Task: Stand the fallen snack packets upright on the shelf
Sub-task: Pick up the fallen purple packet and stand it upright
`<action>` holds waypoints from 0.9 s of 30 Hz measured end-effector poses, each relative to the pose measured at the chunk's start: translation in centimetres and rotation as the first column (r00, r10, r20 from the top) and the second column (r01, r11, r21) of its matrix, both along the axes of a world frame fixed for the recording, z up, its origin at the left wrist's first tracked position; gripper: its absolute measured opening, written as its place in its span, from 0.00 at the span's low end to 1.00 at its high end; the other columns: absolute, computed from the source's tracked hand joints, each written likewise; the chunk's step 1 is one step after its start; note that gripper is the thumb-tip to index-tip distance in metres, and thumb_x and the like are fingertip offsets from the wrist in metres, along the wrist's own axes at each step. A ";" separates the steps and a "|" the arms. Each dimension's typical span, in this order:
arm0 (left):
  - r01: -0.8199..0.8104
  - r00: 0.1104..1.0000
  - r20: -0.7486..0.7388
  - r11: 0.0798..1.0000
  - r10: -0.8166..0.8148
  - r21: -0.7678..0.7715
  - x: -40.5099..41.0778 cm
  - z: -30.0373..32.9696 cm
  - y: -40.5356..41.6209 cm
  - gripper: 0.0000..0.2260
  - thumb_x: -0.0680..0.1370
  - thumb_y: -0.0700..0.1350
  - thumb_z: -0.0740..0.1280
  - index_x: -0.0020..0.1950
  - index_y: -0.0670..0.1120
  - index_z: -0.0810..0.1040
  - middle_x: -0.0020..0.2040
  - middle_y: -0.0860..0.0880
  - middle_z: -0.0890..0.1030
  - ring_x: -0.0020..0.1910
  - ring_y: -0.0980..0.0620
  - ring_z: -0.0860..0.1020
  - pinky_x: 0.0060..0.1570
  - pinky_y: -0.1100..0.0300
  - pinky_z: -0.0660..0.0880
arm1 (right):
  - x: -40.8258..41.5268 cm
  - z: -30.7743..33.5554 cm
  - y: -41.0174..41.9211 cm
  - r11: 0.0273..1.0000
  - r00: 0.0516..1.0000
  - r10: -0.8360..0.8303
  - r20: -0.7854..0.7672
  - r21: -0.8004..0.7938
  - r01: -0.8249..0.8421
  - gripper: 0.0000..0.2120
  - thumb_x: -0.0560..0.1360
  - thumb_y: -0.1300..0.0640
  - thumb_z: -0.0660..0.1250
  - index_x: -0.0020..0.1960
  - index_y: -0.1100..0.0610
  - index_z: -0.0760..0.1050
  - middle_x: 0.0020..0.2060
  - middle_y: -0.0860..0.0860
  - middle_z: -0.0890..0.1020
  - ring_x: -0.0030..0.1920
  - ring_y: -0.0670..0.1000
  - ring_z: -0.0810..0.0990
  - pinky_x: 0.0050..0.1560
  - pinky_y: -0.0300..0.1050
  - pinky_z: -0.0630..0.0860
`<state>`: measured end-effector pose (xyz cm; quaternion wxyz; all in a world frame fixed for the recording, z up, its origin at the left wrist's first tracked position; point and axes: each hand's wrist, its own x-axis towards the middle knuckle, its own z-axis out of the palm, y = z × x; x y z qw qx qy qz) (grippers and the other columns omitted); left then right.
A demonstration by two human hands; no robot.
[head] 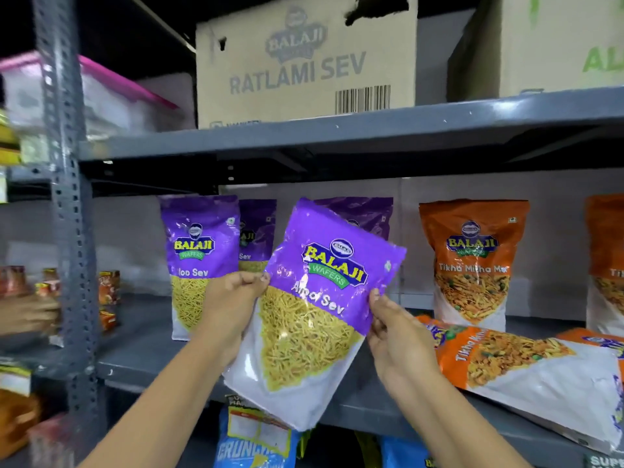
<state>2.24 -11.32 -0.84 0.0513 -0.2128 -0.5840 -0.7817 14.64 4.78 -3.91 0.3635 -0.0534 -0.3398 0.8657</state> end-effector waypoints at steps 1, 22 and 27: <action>-0.008 1.000 -0.009 0.998 0.009 0.063 0.3 -0.1 -0.2 0.05 0.76 0.34 0.70 0.41 0.42 0.81 0.38 0.45 0.82 0.40 0.50 0.78 0.45 0.63 0.78 | -0.2 0.6 -0.1 1.000 0.999 0.021 -0.029 0.012 -0.021 0.13 0.76 0.63 0.68 0.59 0.63 0.78 0.45 0.56 0.87 0.37 0.48 0.86 0.45 0.45 0.84; -0.029 0.980 0.194 0.949 -0.034 0.313 -7.6 -2.1 6.1 0.12 0.81 0.33 0.62 0.41 0.46 0.74 0.39 0.49 0.76 0.38 0.55 0.72 0.41 0.64 0.70 | -7.9 6.3 3.5 0.946 0.967 -0.246 0.073 0.234 0.223 0.07 0.75 0.66 0.70 0.53 0.62 0.80 0.41 0.57 0.84 0.27 0.44 0.81 0.23 0.34 0.75; -0.037 0.981 0.192 0.946 -0.027 0.323 -8.6 -3.2 7.3 0.07 0.82 0.38 0.63 0.45 0.46 0.75 0.38 0.50 0.76 0.38 0.54 0.71 0.40 0.63 0.70 | -8.4 5.8 4.1 0.905 0.944 -0.323 0.071 0.315 0.286 0.03 0.76 0.63 0.70 0.49 0.59 0.79 0.35 0.51 0.80 0.32 0.46 0.76 0.28 0.34 0.77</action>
